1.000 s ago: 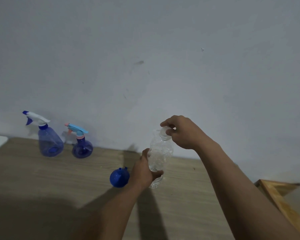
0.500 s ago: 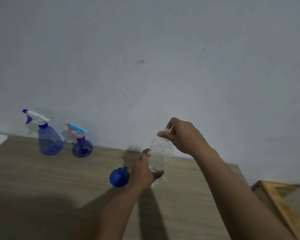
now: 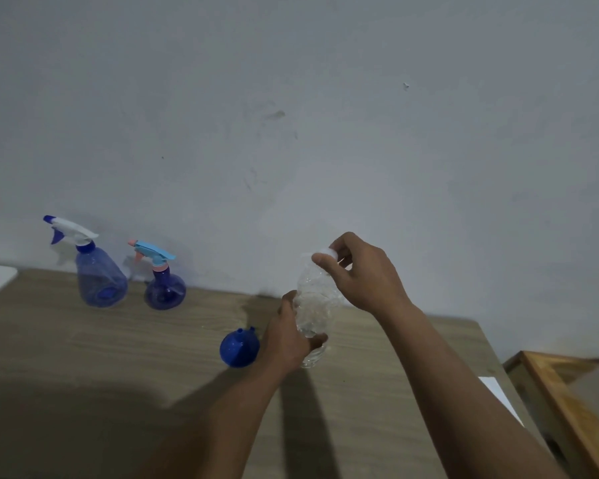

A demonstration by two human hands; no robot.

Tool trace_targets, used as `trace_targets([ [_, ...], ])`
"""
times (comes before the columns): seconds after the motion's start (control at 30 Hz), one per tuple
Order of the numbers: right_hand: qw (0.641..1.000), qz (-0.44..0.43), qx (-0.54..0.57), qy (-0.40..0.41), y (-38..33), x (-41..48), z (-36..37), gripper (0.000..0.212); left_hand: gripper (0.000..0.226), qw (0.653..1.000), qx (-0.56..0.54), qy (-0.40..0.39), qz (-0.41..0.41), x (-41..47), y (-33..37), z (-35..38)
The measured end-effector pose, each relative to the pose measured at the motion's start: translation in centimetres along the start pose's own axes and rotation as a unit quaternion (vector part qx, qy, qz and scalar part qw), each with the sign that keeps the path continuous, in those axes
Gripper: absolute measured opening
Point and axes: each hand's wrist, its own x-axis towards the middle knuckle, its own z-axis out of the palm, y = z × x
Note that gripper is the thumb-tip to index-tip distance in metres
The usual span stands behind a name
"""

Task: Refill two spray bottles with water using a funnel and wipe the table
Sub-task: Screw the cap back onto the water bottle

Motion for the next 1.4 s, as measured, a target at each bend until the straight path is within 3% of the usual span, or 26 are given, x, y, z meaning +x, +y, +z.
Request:
trace_targets([
  [0.17,0.999,0.008,0.050,-0.008,0.6,0.0,0.3,0.015,0.106,1.000,-0.012,0.007,-0.011,-0.1,0.5,0.0],
  [0.33,0.995,0.030,0.082,0.058,1.0,-0.6,1.6,0.024,0.108,1.000,-0.019,0.009,-0.004,-0.2,0.5,0.3],
  [0.57,0.993,0.032,0.098,0.051,1.4,-0.4,2.2,0.026,0.108,1.000,-0.020,0.014,-0.006,-0.4,0.4,0.6],
  [0.67,0.988,0.047,0.126,0.070,1.6,-0.9,2.8,0.036,0.108,1.000,-0.016,0.010,-0.004,-0.5,0.5,0.7],
  [0.83,0.969,0.060,0.240,0.019,2.5,-3.6,5.1,0.069,0.111,1.000,-0.012,-0.005,-0.004,-0.8,0.2,0.0],
  [1.0,0.969,0.084,0.231,0.031,3.3,-5.1,7.8,0.094,0.090,0.998,0.046,-0.040,0.017,-2.1,-1.2,-2.0],
  [1.17,0.967,0.087,0.227,0.070,4.3,-6.4,10.8,0.117,0.053,0.966,0.179,0.160,0.095,-3.8,-3.7,-4.5],
  [1.27,0.967,0.095,0.220,0.090,4.9,-7.5,13.0,0.122,0.066,0.955,0.225,0.188,0.050,-3.4,-6.1,-5.6],
  [1.4,0.972,0.079,0.174,0.136,5.3,-8.0,15.1,0.110,0.093,0.970,0.223,0.092,-0.014,-2.3,-10.0,-5.7],
])
